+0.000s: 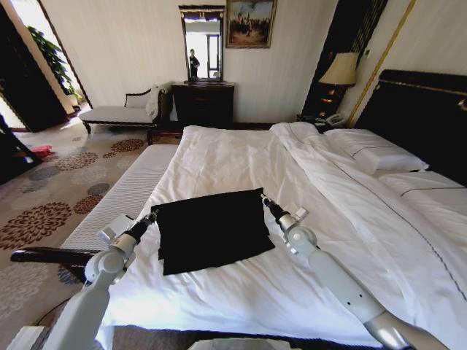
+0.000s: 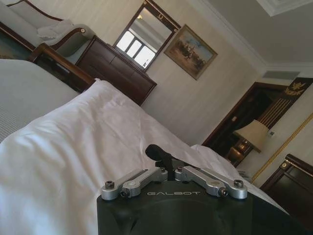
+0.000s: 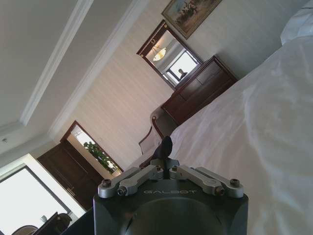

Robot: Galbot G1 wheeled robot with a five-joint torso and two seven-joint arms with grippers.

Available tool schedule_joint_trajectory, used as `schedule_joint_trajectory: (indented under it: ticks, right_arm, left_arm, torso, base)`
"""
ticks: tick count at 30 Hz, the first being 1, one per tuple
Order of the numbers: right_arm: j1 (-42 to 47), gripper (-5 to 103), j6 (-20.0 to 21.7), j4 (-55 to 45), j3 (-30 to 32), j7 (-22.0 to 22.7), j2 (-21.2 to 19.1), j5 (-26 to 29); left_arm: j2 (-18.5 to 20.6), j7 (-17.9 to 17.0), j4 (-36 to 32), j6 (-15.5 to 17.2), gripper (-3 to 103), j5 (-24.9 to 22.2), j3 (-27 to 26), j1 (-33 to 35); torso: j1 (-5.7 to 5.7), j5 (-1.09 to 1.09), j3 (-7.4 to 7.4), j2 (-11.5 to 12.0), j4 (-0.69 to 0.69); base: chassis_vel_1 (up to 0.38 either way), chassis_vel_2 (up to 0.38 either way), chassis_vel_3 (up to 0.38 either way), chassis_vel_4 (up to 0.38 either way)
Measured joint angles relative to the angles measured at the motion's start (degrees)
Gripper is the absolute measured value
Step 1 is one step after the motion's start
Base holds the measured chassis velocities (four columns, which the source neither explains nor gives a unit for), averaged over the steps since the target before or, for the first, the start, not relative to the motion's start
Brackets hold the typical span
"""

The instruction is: Fold the clothes on the bed.

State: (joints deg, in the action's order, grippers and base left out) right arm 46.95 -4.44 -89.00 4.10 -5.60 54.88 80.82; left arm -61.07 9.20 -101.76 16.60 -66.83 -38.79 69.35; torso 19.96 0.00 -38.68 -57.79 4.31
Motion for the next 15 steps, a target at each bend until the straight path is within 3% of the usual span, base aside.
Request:
schedule_joint_trajectory:
  ticks: [7, 15]
  right_arm:
    - [1.48, 1, -3.55, 0.51, 0.22, -5.27, 0.97, 0.48]
    - [1.15, 1, -5.27, 1.71, 0.4, -7.96, 1.04, 1.69]
  left_arm:
    - [-0.67, 3.35, 1.01, -3.13, 1, -2.4, 0.01, -0.19]
    - [-0.37, 7.78, 0.6, -4.61, 1, -4.11, -0.61, 0.48]
  torso:
    - [0.0, 0.0, 0.0, 0.0, 0.0]
    - [0.0, 0.0, 0.0, 0.0, 0.0]
  base:
    - [0.0, 0.0, 0.0, 0.0]
    - [0.0, 0.0, 0.0, 0.0]
